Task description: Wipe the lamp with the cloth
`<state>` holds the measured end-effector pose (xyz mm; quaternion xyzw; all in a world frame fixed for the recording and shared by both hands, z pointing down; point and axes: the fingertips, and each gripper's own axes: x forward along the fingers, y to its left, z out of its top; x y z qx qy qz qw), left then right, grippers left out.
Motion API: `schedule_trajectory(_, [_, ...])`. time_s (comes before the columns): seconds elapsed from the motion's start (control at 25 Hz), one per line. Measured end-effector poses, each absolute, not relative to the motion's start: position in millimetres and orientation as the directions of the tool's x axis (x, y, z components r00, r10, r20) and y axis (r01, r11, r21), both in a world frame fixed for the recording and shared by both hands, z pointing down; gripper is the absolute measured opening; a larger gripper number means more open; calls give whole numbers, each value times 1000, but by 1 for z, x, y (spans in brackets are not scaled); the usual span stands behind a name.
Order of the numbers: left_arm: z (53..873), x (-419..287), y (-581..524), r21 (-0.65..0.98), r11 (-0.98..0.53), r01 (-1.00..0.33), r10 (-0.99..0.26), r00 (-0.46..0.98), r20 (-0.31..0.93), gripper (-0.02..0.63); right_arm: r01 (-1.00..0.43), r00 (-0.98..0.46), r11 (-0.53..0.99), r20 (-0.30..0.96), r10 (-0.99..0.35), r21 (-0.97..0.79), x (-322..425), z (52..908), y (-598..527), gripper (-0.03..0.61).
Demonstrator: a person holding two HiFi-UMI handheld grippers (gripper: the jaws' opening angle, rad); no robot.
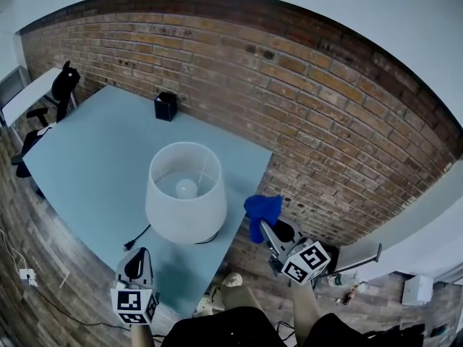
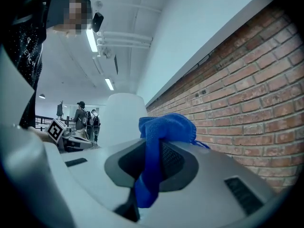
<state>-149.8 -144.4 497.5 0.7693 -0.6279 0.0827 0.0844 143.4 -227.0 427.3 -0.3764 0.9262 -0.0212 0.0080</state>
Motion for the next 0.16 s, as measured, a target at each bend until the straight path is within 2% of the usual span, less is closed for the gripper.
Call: schedule_trajectory(0.16, [503,-150,-146,17,-193,-981,-950,191,247,9,-700,-714,714,48,-699,-24,142,436,-226,61])
